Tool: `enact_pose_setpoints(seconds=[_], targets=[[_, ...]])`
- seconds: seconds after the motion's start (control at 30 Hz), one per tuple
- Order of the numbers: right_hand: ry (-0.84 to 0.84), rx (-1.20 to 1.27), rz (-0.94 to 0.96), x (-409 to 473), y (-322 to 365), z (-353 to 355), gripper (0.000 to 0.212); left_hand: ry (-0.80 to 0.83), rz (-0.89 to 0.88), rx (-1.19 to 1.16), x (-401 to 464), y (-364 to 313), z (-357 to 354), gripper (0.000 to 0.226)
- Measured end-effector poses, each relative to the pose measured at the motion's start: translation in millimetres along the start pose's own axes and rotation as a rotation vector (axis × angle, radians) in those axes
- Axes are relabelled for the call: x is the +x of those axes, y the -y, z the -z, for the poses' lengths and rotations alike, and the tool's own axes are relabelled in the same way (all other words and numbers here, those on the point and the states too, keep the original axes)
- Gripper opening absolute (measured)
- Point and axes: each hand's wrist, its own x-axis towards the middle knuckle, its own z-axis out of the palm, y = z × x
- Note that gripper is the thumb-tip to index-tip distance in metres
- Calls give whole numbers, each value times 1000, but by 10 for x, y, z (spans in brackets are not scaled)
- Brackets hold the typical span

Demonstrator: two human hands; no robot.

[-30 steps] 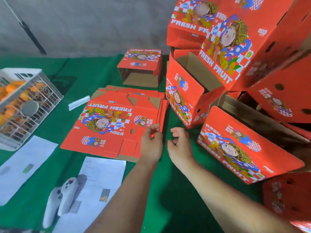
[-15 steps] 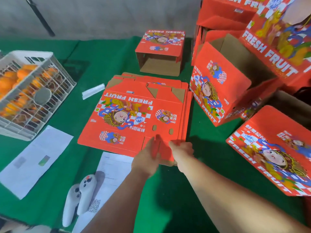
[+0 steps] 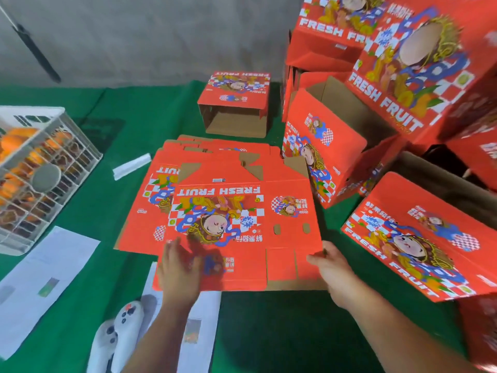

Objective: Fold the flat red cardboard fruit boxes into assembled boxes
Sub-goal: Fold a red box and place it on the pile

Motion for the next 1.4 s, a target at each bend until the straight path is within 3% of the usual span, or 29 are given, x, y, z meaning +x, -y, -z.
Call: enact_pose_setpoints(seconds=[0.07,0.17,0.27,0.43,0.63,0.73,0.83,0.9,0.97,1.03,1.1,1.27,1.4], targets=[[54,12,33,-128,21,175,37,13,190,-244,2,173,165,74],[13,21,138,-296,51,315,42,114,297,-520,-35,295,192,64],[-30,-7,208,-446,46,428,44,171,318,-507,-73,267,93,55],[-140,-88,373,-557,145,665,53,203,326,-687,-305,177,-110,81],[-205,-105,355,-793,72,955,67,227,186,-940,-579,-9,-202,96],[-139,-107,353,-996,-15,1093,53,174,205,-960,-731,-79,-203,101],[12,-65,357,-1202,-153,1197,43,218,98,-966,-924,-122,-189,83],[-16,166,333,-1290,-237,1237,31,300,-40,-869,-1073,-145,-183,64],[-34,433,279,-1307,-313,1259,15,344,-60,-847,-1243,-184,-178,60],[-38,522,230,-1385,-315,1249,29,352,-112,-857,-1407,-226,-181,57],[-50,429,224,-1552,-184,1252,35,342,-192,-787,-1588,-278,-194,55],[-109,411,95,-1764,-46,1314,31,342,-312,-543,-1840,-321,-288,57],[-4,371,125,-1883,27,1331,67,412,-290,-475,-1914,-343,-269,56]])
